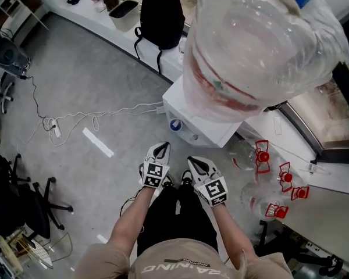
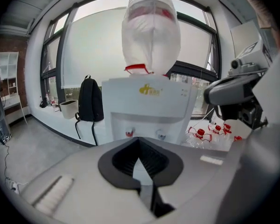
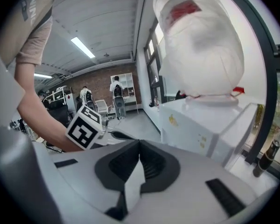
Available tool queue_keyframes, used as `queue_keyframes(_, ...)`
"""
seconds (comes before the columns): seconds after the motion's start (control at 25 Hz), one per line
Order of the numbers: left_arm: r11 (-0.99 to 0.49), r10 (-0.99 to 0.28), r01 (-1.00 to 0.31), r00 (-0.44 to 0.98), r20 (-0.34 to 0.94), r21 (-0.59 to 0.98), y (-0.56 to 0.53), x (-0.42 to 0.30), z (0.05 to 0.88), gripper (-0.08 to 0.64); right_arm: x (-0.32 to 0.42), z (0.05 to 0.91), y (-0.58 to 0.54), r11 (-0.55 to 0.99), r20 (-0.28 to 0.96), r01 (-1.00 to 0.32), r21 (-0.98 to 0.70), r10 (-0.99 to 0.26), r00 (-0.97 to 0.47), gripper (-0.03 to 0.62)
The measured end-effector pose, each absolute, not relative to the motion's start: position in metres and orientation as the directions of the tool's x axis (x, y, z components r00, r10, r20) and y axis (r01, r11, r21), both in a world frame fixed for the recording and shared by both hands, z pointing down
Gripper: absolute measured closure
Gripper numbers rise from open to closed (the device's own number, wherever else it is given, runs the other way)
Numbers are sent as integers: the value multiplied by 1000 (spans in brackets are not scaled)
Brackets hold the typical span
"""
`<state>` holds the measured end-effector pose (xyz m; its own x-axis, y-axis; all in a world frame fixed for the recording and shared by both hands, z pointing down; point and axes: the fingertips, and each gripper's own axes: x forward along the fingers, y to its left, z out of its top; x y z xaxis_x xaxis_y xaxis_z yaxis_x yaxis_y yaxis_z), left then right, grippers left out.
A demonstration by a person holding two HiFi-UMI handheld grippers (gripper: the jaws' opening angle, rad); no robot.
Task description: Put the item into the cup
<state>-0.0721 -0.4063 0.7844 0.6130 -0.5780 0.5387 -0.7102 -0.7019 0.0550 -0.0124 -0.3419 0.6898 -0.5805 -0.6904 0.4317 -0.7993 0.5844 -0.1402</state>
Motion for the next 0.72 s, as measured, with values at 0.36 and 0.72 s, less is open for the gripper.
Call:
queue_keyframes(0.36,-662,-652,-748,610,450,55,-400,-59,648,552,8,604,-357,597,391,-798,-82,-717,-577,581)
queue_keyframes(0.72,-641,-708,-767,608,358,35,-398,-57,547,552,33,527,-376,559,298,-826,-72,-778,-553,581)
